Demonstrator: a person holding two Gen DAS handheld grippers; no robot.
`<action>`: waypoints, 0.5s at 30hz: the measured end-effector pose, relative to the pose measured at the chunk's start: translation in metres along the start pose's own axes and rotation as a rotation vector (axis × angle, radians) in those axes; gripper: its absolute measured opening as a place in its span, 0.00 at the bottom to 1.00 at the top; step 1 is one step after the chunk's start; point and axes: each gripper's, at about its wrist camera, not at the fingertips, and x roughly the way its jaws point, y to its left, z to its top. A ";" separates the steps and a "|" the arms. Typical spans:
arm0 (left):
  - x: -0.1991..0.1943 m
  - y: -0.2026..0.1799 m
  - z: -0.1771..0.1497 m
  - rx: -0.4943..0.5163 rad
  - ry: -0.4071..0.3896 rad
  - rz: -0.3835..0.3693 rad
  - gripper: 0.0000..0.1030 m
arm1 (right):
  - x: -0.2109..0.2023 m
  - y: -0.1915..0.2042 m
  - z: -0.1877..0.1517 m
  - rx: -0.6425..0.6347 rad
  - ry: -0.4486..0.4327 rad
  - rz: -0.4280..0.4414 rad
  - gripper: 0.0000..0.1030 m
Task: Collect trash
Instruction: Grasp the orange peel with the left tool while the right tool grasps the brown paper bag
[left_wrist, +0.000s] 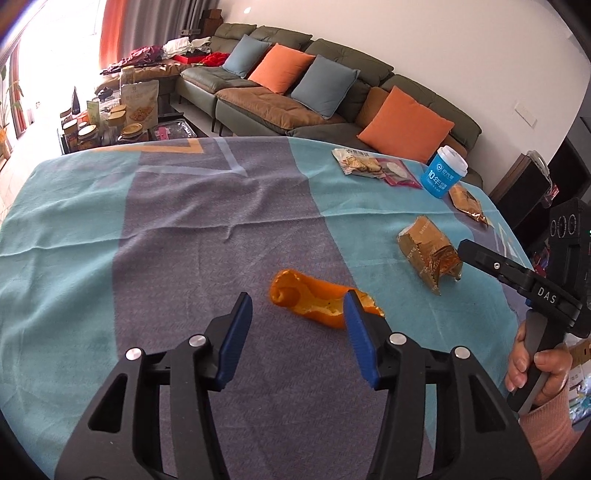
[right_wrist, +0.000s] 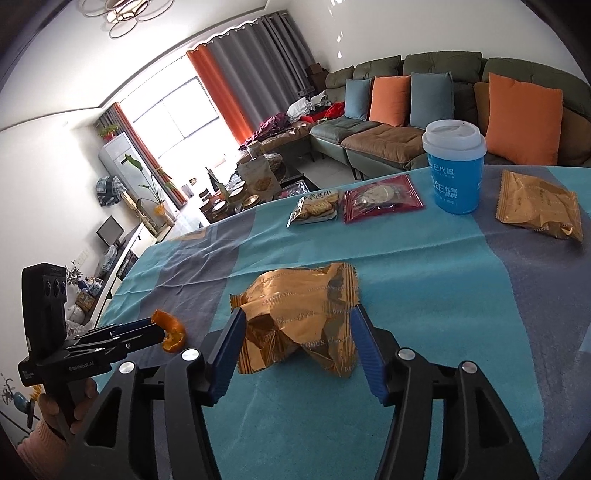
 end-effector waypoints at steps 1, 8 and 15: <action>0.002 -0.001 0.002 -0.001 0.007 -0.012 0.48 | 0.003 0.000 0.001 0.009 0.009 0.005 0.57; 0.015 -0.004 0.004 0.003 0.043 -0.045 0.28 | 0.011 -0.003 -0.001 0.029 0.040 0.025 0.41; 0.013 -0.010 0.002 0.023 0.033 -0.030 0.20 | 0.004 0.000 -0.001 0.003 0.023 0.037 0.25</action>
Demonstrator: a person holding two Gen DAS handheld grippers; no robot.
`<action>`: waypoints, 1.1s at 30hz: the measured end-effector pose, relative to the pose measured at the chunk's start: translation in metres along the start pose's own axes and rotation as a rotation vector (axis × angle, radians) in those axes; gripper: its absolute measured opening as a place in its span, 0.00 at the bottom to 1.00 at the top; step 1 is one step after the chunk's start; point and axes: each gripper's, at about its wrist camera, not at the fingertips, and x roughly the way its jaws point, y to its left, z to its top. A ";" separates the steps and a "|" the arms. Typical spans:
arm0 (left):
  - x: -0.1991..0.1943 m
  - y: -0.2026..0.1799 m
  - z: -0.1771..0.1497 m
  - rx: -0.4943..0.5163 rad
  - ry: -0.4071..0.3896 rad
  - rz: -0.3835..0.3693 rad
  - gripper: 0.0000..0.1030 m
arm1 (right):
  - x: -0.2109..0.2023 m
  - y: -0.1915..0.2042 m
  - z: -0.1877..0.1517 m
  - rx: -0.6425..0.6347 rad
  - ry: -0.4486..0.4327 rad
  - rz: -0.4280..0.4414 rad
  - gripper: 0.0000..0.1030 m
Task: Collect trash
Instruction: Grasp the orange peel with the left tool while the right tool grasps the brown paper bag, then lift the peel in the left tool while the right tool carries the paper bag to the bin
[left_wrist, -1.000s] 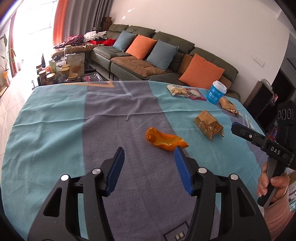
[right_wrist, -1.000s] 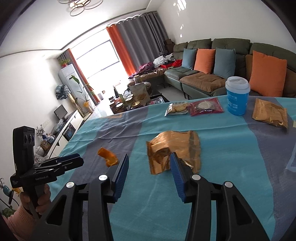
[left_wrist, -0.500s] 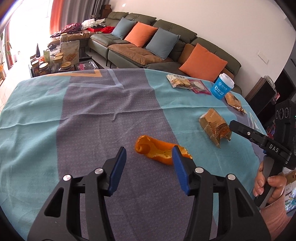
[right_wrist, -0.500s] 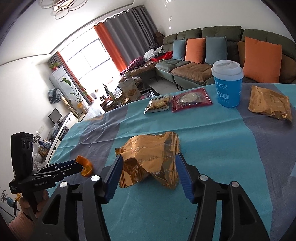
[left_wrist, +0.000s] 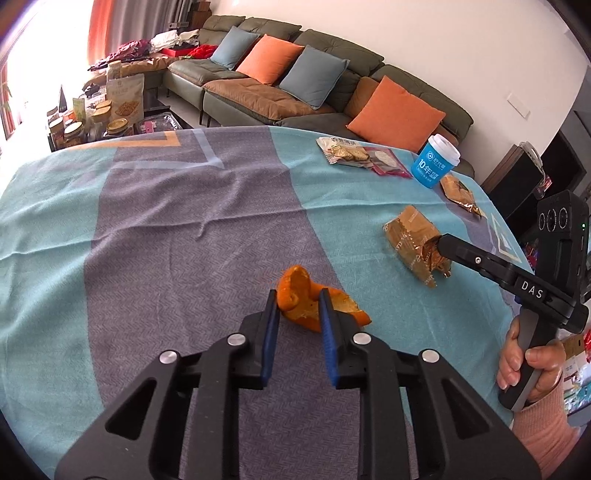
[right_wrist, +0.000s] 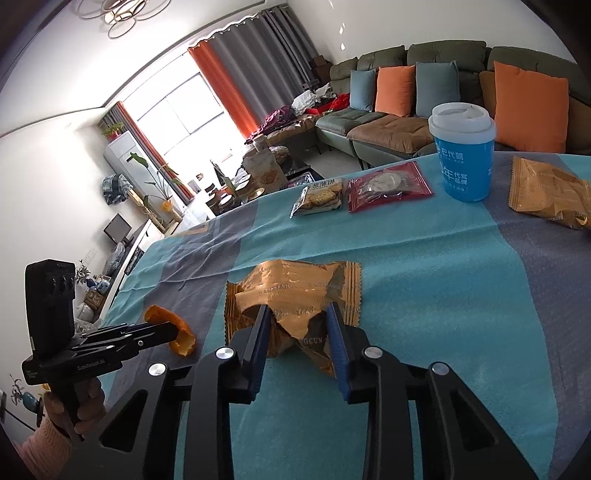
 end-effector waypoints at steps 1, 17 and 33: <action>-0.001 -0.001 0.000 0.002 -0.004 0.002 0.18 | 0.000 0.000 0.000 -0.003 0.001 0.001 0.24; -0.036 -0.008 -0.018 0.018 -0.059 -0.007 0.12 | -0.022 0.011 -0.005 -0.040 -0.064 0.006 0.12; -0.094 0.006 -0.055 -0.031 -0.118 0.039 0.11 | -0.037 0.053 -0.023 -0.088 -0.090 0.124 0.12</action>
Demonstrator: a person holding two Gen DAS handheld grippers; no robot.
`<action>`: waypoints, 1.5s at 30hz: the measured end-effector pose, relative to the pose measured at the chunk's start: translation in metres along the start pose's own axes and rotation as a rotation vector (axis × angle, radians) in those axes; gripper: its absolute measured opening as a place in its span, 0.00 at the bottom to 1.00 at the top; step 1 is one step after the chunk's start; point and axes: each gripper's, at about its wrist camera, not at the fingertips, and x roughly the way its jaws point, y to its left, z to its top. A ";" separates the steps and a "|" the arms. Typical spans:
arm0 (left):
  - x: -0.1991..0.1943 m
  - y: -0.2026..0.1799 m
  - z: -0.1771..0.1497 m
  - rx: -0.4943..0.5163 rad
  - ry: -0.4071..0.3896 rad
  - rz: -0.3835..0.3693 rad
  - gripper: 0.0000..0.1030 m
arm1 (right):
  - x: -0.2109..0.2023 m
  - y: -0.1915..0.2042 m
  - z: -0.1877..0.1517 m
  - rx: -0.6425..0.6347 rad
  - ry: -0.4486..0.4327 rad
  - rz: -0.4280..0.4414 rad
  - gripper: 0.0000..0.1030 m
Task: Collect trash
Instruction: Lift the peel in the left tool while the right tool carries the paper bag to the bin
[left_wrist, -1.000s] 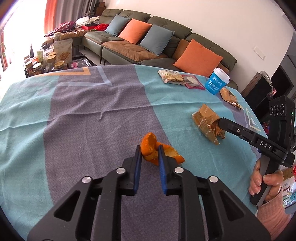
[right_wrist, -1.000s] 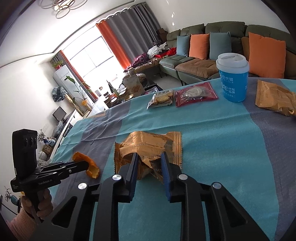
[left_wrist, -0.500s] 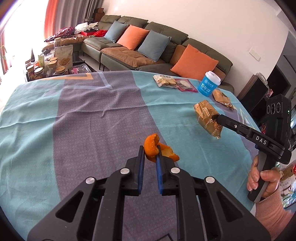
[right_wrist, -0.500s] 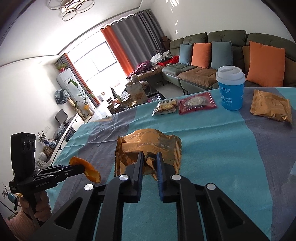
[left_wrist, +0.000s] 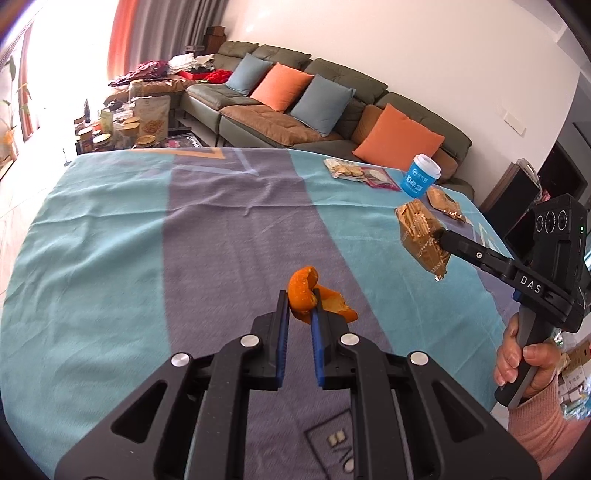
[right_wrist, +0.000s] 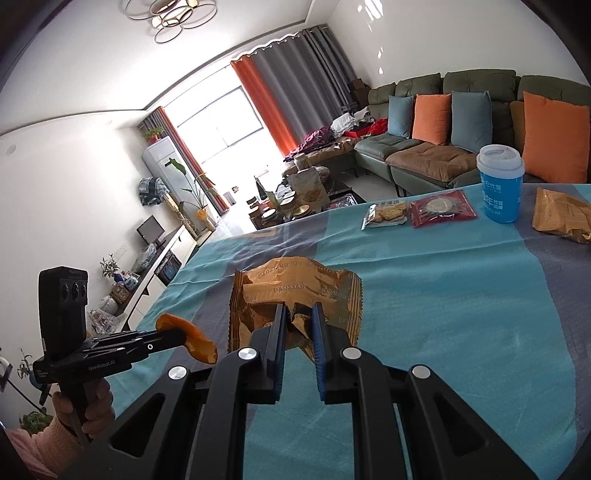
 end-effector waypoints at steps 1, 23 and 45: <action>-0.004 0.002 -0.003 -0.006 -0.002 0.001 0.11 | 0.000 0.003 -0.001 -0.004 -0.001 0.010 0.12; -0.081 0.026 -0.046 -0.079 -0.068 0.062 0.11 | 0.013 0.069 -0.022 -0.065 0.045 0.154 0.12; -0.121 0.039 -0.062 -0.098 -0.116 0.108 0.11 | 0.029 0.110 -0.031 -0.103 0.074 0.224 0.12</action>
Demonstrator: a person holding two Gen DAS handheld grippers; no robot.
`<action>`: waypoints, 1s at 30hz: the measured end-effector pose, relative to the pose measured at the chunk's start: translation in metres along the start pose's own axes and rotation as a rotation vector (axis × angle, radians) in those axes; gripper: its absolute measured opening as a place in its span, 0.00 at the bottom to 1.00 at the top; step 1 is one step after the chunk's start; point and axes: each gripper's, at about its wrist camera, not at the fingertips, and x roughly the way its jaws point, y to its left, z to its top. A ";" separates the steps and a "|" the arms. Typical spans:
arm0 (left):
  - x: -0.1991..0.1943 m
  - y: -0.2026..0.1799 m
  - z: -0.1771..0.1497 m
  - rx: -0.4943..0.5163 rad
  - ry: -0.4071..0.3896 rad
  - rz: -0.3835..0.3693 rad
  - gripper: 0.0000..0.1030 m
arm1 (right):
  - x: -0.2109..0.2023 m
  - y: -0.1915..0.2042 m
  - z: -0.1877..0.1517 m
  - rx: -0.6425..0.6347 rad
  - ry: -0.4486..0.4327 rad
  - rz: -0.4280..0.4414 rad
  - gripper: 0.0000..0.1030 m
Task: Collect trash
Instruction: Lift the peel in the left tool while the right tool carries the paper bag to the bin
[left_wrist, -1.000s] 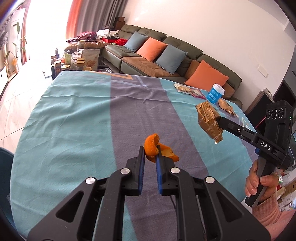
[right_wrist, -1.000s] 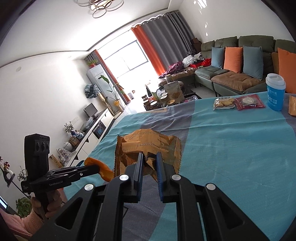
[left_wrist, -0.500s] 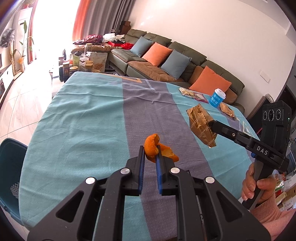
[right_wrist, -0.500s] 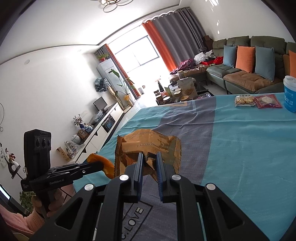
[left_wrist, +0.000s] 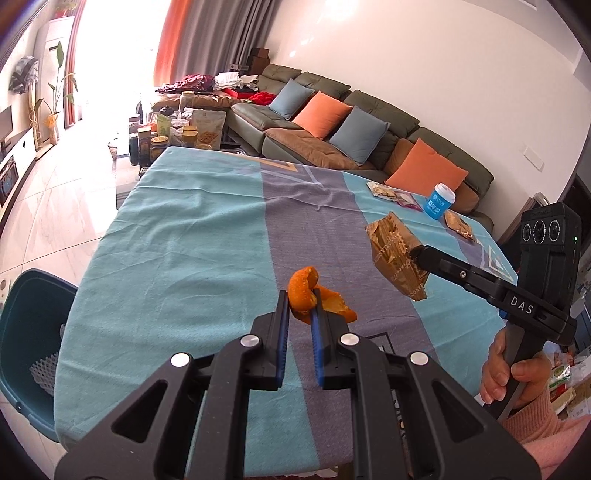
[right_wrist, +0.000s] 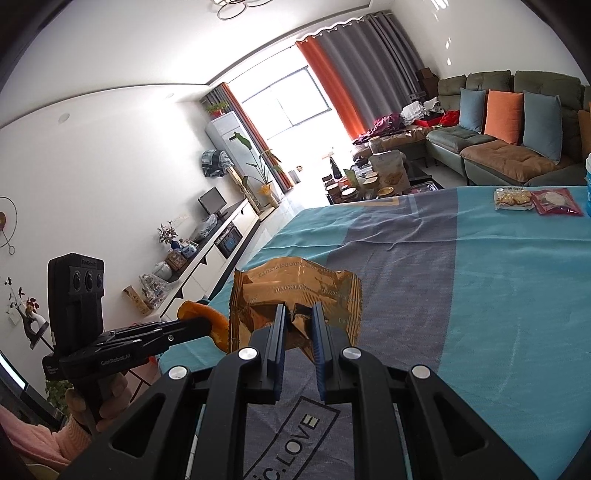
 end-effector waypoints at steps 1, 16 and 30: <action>-0.002 0.001 0.000 -0.001 -0.002 0.002 0.11 | 0.001 0.001 0.000 -0.001 0.002 0.004 0.12; -0.020 0.015 -0.004 -0.023 -0.024 0.029 0.11 | 0.018 0.022 0.000 -0.021 0.025 0.050 0.12; -0.034 0.024 -0.008 -0.045 -0.032 0.049 0.11 | 0.029 0.033 0.001 -0.034 0.045 0.080 0.12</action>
